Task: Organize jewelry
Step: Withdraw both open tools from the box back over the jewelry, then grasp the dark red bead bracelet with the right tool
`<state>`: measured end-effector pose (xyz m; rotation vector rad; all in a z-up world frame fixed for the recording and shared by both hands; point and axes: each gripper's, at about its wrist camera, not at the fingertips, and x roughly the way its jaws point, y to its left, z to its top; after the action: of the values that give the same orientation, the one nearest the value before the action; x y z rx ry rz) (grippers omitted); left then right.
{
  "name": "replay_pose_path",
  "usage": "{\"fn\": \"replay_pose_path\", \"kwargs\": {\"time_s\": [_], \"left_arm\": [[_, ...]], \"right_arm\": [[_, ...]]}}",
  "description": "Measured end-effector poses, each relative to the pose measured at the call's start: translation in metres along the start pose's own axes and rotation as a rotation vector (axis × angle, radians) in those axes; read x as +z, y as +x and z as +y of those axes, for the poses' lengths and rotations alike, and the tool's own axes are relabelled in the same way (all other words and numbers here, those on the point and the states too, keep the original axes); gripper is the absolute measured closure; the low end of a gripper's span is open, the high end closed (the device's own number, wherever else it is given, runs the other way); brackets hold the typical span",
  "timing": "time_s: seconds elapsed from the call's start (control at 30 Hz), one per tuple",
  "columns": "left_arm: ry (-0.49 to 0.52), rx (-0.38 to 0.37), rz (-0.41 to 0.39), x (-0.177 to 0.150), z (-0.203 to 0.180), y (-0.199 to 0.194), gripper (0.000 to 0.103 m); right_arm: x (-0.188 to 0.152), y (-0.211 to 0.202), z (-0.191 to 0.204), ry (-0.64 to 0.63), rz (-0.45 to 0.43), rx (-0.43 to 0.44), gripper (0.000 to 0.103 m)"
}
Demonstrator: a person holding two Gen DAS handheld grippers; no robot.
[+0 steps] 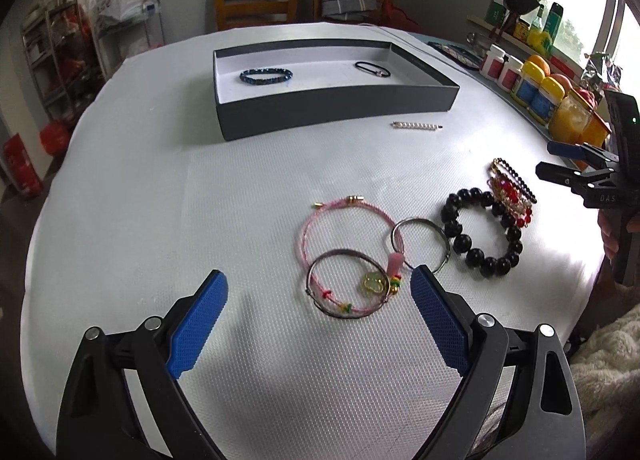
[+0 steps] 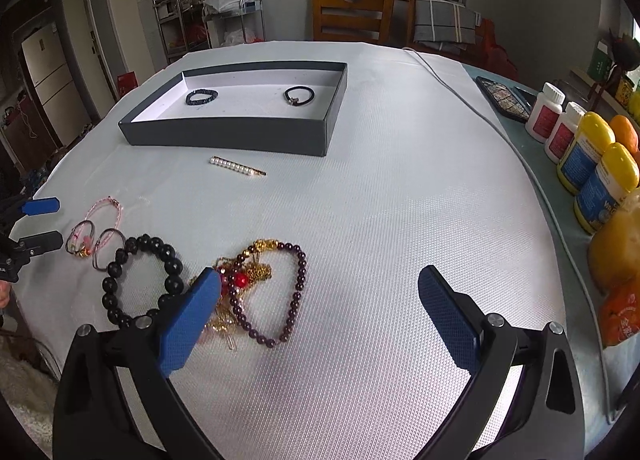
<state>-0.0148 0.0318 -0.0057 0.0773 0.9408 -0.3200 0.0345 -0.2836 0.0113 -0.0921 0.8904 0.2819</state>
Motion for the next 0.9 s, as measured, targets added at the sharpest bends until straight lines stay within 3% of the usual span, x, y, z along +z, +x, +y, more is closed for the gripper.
{"fn": "replay_pose_path", "kwargs": {"time_s": [0.3, 0.57, 0.73, 0.83, 0.9], "left_arm": [[0.028, -0.019, -0.011, -0.011, -0.010, 0.005, 0.011], [0.039, -0.021, -0.002, -0.011, -0.013, 0.010, 0.019], [0.041, -0.025, -0.009, -0.010, -0.012, 0.006, 0.023], [0.030, -0.020, -0.001, -0.008, -0.009, 0.007, 0.030], [0.034, -0.021, 0.006, -0.009, -0.010, 0.010, 0.031]], "right_arm": [[-0.013, 0.004, -0.002, 0.032, 0.010, 0.025, 0.010], [-0.015, 0.008, 0.002, 0.000, 0.031, 0.040, 0.040], [-0.017, 0.010, 0.000, 0.012, 0.043, 0.061, 0.051], [-0.018, 0.012, -0.001, 0.013, 0.048, 0.059, 0.059], [-0.018, 0.012, 0.000, 0.015, 0.051, 0.066, 0.059]]}}
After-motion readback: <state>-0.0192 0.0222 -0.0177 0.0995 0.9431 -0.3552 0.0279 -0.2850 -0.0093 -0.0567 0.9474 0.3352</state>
